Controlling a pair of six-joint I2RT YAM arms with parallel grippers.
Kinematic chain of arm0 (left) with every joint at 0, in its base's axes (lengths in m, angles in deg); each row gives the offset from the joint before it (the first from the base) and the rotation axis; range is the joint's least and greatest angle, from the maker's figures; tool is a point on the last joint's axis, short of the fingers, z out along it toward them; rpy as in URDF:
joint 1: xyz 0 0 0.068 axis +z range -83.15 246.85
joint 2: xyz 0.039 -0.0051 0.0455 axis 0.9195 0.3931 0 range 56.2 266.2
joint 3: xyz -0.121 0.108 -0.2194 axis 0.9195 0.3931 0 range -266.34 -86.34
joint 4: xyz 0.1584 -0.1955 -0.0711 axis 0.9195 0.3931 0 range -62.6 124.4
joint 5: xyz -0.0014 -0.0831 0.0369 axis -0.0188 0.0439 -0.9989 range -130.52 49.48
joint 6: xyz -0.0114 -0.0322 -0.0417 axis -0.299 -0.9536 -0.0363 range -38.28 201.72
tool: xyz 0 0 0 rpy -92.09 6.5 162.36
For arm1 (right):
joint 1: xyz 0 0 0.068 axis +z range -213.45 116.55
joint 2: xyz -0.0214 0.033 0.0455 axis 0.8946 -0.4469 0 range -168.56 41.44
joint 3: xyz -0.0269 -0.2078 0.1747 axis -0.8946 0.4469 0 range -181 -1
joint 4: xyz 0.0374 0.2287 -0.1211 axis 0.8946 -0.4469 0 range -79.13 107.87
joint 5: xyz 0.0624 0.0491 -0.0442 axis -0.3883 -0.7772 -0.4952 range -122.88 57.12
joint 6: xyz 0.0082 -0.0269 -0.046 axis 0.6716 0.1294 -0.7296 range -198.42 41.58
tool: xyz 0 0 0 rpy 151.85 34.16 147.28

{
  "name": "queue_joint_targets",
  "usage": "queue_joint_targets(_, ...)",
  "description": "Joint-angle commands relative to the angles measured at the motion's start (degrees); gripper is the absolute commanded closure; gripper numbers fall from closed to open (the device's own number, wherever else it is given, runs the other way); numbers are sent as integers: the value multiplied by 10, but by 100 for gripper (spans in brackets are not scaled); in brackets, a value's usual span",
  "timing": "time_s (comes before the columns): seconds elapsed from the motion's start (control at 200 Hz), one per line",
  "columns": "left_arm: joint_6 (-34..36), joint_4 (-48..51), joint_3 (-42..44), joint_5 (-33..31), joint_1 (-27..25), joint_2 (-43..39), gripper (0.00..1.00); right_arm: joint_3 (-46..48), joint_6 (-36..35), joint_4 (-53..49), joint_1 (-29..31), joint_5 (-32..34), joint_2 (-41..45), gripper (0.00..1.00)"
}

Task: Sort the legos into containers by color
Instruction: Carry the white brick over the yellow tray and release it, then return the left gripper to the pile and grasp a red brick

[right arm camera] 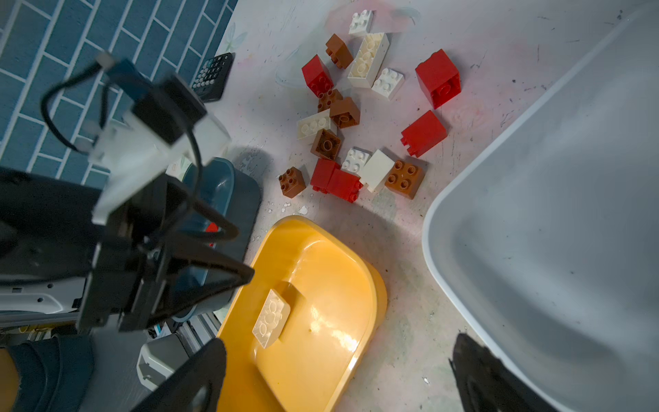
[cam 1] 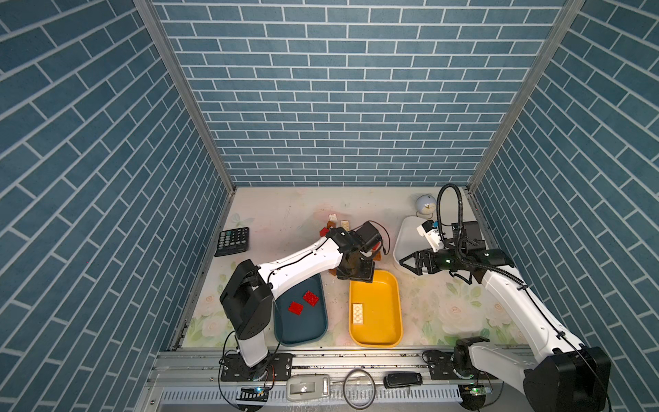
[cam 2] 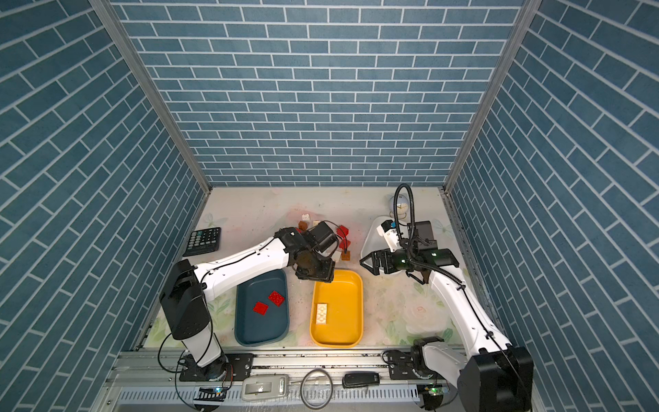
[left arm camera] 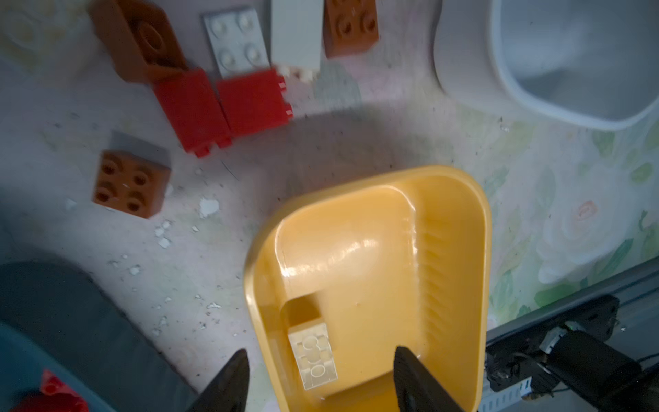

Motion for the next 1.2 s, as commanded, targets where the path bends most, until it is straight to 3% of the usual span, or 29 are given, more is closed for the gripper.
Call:
queue_joint_targets(0.0,88,60,-31,-46,68,-1,31,-19,12,10,-2,-14,-8,1)
queue_joint_targets(0.175,130,51,-81,-52,172,49,29,-26,15,13,-2,-16,-18,1)
queue_joint_targets(0.385,59,-33,-117,-20,250,132,29,-31,19,16,-2,-14,-29,1)
queue_joint_targets(0.705,-72,-77,-181,-60,260,247,29,-30,15,15,-2,-14,-41,1)
queue_joint_targets(0.945,-81,-64,-220,-94,262,289,31,-26,13,14,-2,-10,-42,1)
queue_joint_targets(1.195,-89,-58,-230,-102,263,314,39,-25,11,14,-2,-12,-45,1)
